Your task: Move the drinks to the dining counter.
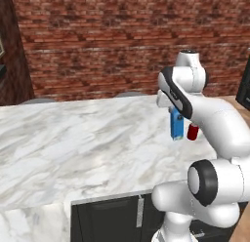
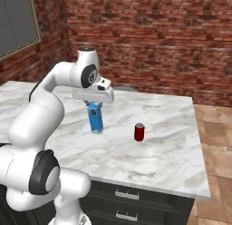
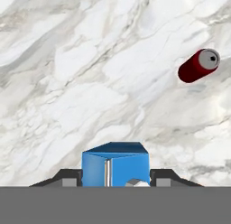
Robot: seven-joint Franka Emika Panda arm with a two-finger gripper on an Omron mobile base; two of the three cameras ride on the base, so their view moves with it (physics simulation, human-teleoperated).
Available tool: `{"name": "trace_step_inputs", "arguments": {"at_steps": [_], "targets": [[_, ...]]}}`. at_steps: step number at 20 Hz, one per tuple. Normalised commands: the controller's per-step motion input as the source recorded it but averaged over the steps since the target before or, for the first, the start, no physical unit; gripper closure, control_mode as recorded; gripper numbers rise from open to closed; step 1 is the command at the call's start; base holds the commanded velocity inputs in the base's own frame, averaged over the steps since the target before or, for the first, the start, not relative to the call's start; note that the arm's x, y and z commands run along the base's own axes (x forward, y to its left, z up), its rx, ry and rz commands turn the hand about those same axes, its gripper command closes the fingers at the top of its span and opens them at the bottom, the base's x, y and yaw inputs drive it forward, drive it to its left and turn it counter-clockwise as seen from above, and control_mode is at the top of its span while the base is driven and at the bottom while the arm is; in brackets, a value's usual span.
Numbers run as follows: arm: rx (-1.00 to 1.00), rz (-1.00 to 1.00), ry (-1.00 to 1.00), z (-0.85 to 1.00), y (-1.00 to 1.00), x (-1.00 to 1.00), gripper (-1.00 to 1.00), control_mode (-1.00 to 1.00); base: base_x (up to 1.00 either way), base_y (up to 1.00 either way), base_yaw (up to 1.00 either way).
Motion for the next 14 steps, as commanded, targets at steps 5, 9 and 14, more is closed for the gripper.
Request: {"name": "trace_step_inputs", "arguments": {"at_steps": [5,9,14], "targets": [[0.0,0.0,0.0,-0.28,0.0,0.29,1.0,-1.0,0.0,0.0,0.0],[0.15,0.0,0.0,-0.38,0.0,0.2,1.0,-1.0,0.0,0.0,0.0],[0.1,0.0,0.0,-0.46,0.0,0.23,1.0,-1.0,0.0,0.0,0.0]]}}
